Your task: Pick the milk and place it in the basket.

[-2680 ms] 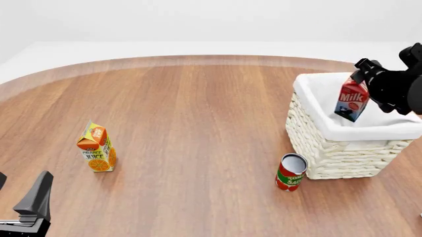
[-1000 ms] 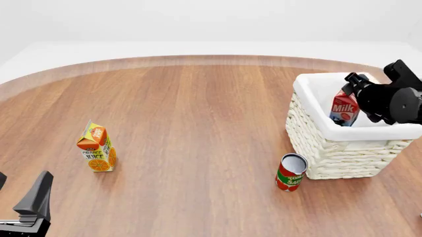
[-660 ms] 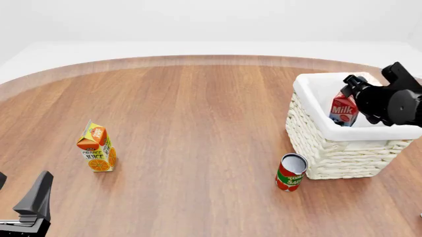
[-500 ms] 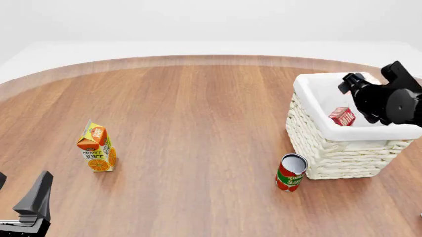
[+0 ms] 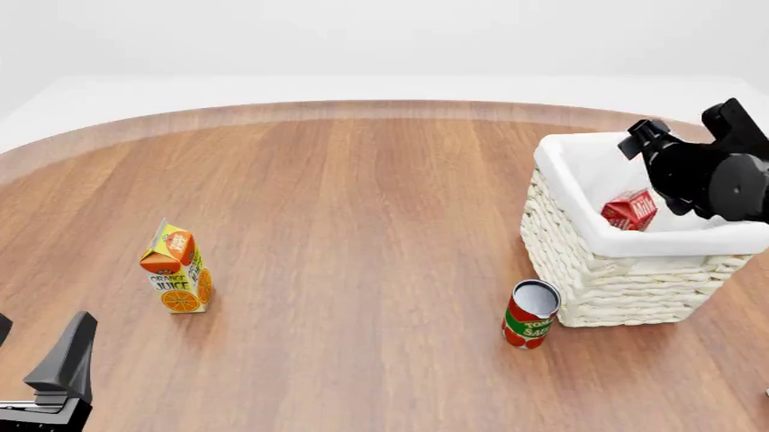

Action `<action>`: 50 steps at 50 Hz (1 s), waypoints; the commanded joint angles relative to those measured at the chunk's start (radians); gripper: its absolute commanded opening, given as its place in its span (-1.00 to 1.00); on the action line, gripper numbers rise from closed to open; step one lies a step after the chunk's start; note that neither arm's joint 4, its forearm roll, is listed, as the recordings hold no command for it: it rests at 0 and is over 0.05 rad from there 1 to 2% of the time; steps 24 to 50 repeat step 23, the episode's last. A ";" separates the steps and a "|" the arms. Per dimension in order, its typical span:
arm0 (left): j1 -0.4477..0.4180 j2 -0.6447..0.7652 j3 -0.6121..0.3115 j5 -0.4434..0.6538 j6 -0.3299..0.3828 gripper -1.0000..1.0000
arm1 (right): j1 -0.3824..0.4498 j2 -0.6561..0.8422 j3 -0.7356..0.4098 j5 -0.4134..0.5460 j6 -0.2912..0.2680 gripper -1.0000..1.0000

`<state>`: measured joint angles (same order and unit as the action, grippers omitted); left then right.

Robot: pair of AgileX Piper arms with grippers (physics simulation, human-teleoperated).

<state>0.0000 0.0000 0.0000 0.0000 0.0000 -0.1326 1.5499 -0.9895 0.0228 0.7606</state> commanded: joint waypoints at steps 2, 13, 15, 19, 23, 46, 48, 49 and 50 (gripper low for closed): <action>0.000 0.000 0.000 0.000 0.000 1.00 | -0.001 -0.042 -0.015 0.003 -0.033 1.00; 0.000 0.000 0.000 0.000 0.000 1.00 | 0.033 -0.089 -0.042 0.002 -0.071 1.00; 0.000 0.000 0.000 0.000 0.000 1.00 | 0.057 -0.092 -0.052 -0.003 -0.078 1.00; 0.000 0.000 0.000 0.000 0.000 1.00 | 0.078 -0.104 -0.060 -0.007 -0.091 1.00; 0.000 0.000 0.000 0.000 0.000 1.00 | 0.112 -0.109 -0.078 -0.007 -0.103 1.00; 0.000 0.000 0.000 0.000 0.000 1.00 | 0.112 -0.109 -0.078 -0.007 -0.103 1.00; 0.000 0.000 0.000 0.000 0.000 1.00 | 0.112 -0.109 -0.078 -0.007 -0.103 1.00; 0.000 0.000 0.000 0.000 0.000 1.00 | 0.112 -0.109 -0.078 -0.007 -0.103 1.00; 0.000 0.000 0.000 0.000 0.000 1.00 | 0.112 -0.109 -0.078 -0.007 -0.103 1.00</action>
